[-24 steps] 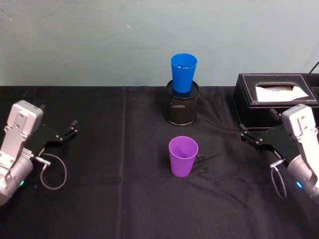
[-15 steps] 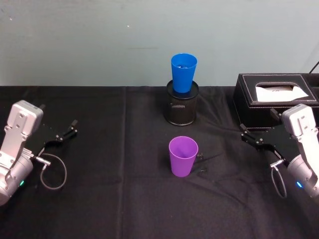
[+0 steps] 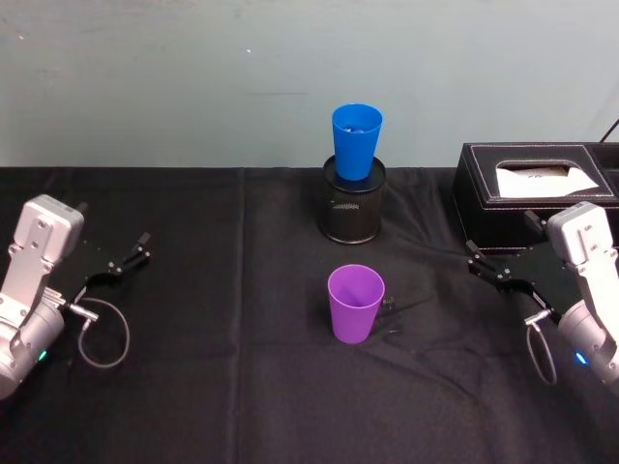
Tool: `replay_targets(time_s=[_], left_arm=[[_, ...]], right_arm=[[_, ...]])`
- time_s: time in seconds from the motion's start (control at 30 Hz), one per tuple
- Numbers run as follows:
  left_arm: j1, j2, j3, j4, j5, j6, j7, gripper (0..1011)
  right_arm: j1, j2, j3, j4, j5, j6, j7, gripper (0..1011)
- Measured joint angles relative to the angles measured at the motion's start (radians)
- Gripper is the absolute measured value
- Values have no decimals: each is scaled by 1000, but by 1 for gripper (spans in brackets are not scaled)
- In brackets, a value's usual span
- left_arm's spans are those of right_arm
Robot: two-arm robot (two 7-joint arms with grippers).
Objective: Pick up one cup with a gripper and tap it against the other cup.
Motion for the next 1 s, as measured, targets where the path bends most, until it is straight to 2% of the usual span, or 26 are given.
replay_targets(time_s=[0.53, 0.63, 0.77, 0.87, 0.9, 1.0], left_arm=[[0, 0, 0, 0, 0, 0, 0, 1000], [0, 0, 0, 0, 0, 0, 0, 1000], [0, 0, 0, 0, 0, 0, 0, 1000], [0, 0, 0, 0, 0, 0, 0, 1000], [0, 0, 0, 0, 0, 0, 0, 1000], [0, 0, 0, 0, 0, 0, 0, 1000]], right_arm=[[0, 0, 1, 0, 0, 0, 1, 1002], [-9, 4, 19, -12, 1, -17, 5, 1002], [-35, 11, 39, -45, 2, -38, 12, 1002], [-85, 22, 54, -100, 6, -60, 17, 1002], [-85, 22, 54, -100, 6, -60, 17, 1002], [-153, 36, 63, -154, 17, -91, 35, 1002]])
